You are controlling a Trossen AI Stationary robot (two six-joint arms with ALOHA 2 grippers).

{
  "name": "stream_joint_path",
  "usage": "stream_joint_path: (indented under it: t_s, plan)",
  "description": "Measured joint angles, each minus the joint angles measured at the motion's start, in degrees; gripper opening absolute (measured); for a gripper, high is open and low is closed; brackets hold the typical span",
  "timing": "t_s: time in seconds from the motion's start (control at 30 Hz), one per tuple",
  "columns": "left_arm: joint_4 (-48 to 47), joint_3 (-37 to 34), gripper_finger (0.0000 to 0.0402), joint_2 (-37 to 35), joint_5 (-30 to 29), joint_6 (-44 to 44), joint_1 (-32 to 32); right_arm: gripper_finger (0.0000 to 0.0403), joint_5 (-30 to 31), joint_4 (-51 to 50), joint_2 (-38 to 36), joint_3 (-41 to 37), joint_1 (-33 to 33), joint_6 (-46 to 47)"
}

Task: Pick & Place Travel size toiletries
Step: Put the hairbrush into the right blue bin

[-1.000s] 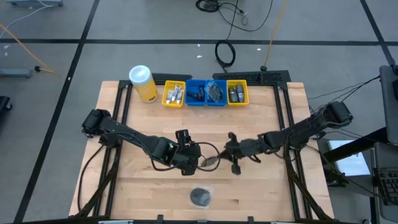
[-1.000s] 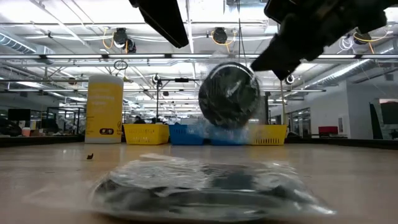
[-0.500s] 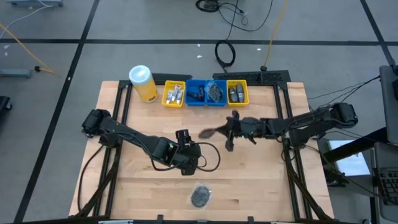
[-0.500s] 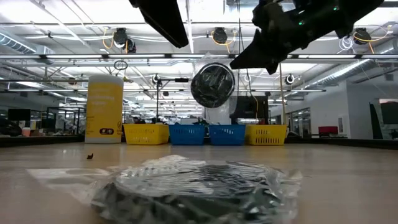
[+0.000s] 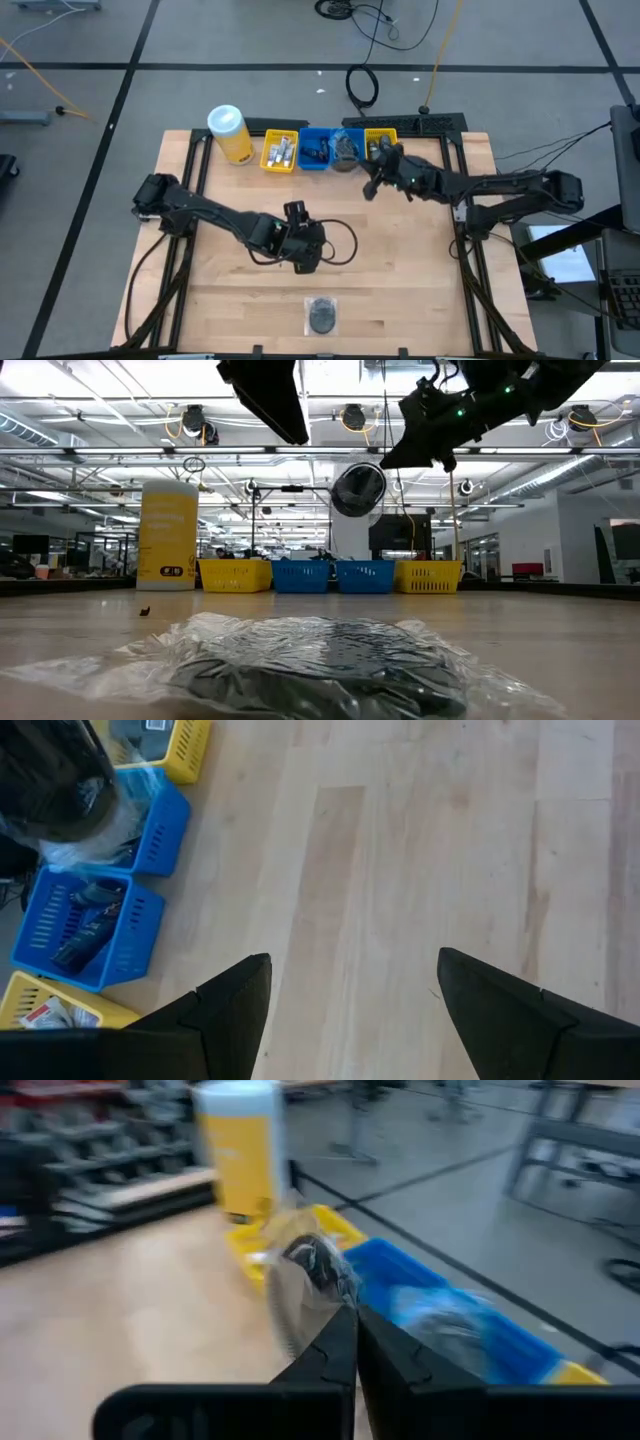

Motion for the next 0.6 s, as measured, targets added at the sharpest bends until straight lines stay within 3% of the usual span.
stream_joint_path:
  t_s: [0.3, 0.6]
  plan:
    - [0.3, 0.0, 0.0285, 0.0, 0.0, 1.2, 2.1, 0.0, 8.6, -1.0, 1.9, 0.0, -7.0, -1.2]
    - [3.1, 0.0, 0.0285, 0.0, 0.0, 3.0, 3.8, 0.0, 9.8, -0.8, 2.1, 0.0, -13.0, -0.2]
